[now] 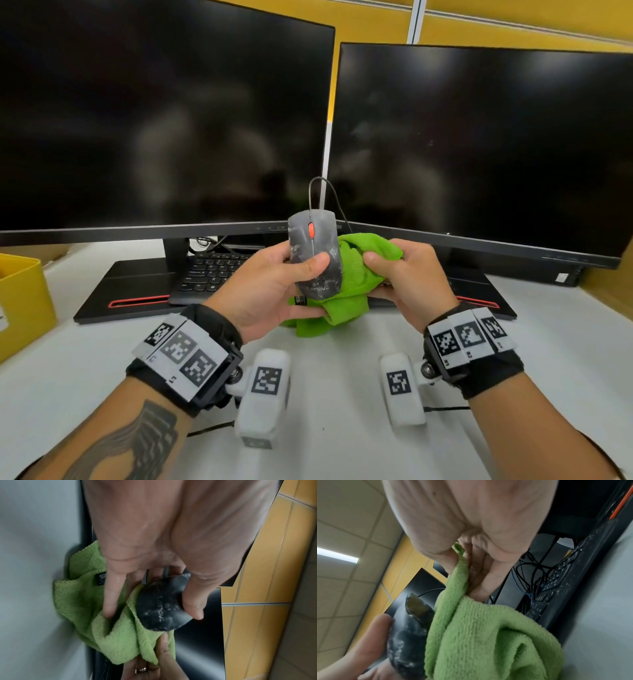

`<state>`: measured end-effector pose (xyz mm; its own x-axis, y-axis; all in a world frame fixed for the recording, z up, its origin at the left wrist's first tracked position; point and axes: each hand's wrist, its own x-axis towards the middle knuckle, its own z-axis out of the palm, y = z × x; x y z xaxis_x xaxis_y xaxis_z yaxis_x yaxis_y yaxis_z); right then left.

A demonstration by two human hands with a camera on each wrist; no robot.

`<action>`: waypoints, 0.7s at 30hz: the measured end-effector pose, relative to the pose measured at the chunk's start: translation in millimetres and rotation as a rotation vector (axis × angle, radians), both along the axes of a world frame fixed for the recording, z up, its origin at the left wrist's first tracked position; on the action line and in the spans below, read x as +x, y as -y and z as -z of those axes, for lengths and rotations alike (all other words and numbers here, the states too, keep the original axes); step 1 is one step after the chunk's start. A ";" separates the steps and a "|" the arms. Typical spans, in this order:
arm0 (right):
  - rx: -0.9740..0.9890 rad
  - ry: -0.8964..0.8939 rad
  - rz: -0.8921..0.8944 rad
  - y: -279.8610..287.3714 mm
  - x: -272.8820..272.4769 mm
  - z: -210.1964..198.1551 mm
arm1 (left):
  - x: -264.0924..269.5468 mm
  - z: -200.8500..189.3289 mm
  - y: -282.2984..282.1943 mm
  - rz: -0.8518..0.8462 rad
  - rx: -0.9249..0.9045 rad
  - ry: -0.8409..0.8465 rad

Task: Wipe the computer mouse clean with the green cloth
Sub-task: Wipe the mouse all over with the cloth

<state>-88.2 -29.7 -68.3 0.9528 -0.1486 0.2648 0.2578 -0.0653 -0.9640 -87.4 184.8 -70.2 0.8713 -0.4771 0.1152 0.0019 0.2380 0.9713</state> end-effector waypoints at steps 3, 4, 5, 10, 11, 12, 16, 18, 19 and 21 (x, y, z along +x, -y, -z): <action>0.030 -0.006 0.062 2.0 -0.5 -1.9 | 1.8 2.0 1.5 -0.080 0.040 0.005; 0.049 -0.004 0.060 3.2 -0.3 -3.0 | 2.4 2.4 2.2 -0.104 0.047 0.008; 0.075 -0.004 0.043 4.1 -0.2 -4.0 | 2.7 2.5 2.5 -0.124 0.048 0.009; 0.228 0.040 -0.107 7.2 -0.1 -4.9 | 2.6 -0.3 0.6 -0.181 0.045 0.011; 0.257 0.063 -0.132 7.4 -0.4 -5.1 | 2.3 -0.9 -0.3 -0.180 0.042 0.014; 0.285 0.085 -0.155 7.5 -0.5 -5.1 | 1.8 -1.6 -0.9 -0.175 0.044 0.020; 0.353 0.165 -0.270 9.1 -3.9 -8.0 | 1.0 -1.3 -1.6 -0.105 0.049 0.042; 0.376 0.174 -0.358 9.0 -6.8 -9.6 | 1.2 -0.8 -2.1 -0.034 0.023 0.020; 0.383 0.168 -0.409 8.6 -8.2 -10.5 | 0.5 -1.1 -2.0 0.003 0.012 0.014; 0.361 0.161 -0.490 8.1 -11.8 -12.7 | -0.3 -0.5 -1.3 0.055 0.007 0.014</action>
<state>-100.0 -37.8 -55.5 0.8853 0.1885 0.4250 0.3187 0.4197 -0.8499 -87.7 186.1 -69.7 0.8422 -0.5248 0.1235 0.0012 0.2310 0.9730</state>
